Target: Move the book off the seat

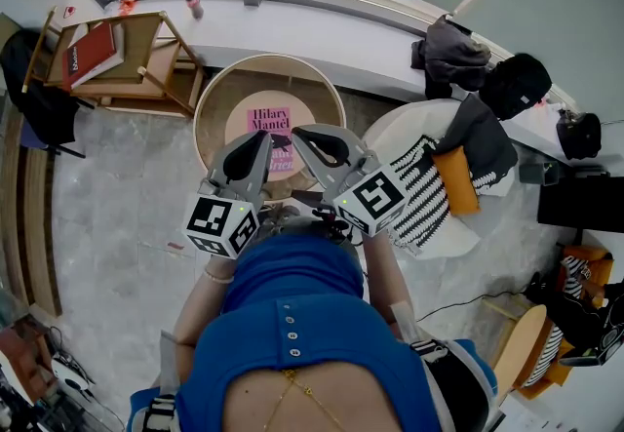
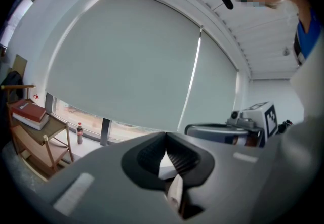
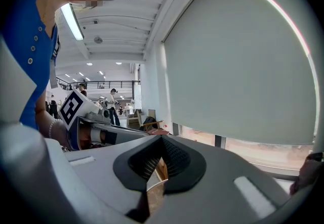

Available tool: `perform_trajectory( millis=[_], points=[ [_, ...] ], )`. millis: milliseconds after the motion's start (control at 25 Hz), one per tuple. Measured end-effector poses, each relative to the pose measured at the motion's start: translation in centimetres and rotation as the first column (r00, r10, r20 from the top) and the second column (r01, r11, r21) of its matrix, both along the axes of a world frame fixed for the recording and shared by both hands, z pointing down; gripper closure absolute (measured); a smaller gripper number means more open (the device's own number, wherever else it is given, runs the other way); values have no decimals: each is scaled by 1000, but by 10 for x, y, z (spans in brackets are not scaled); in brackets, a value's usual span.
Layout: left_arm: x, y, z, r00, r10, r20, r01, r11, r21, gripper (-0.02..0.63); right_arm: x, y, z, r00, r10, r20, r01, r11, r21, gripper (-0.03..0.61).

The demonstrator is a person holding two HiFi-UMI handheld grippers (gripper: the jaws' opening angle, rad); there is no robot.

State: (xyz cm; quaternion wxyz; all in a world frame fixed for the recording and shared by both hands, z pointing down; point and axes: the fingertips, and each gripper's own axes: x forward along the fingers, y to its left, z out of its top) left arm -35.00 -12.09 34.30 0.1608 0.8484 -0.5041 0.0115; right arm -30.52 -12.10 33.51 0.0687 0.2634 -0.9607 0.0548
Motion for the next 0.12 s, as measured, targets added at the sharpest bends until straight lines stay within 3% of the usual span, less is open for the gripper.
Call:
perform_trajectory(
  millis=[120],
  points=[
    [0, 2, 0, 1000, 1, 3, -1, 1000, -4, 612, 0, 2, -1, 1000, -1, -1, 1, 1000, -1, 579]
  ],
)
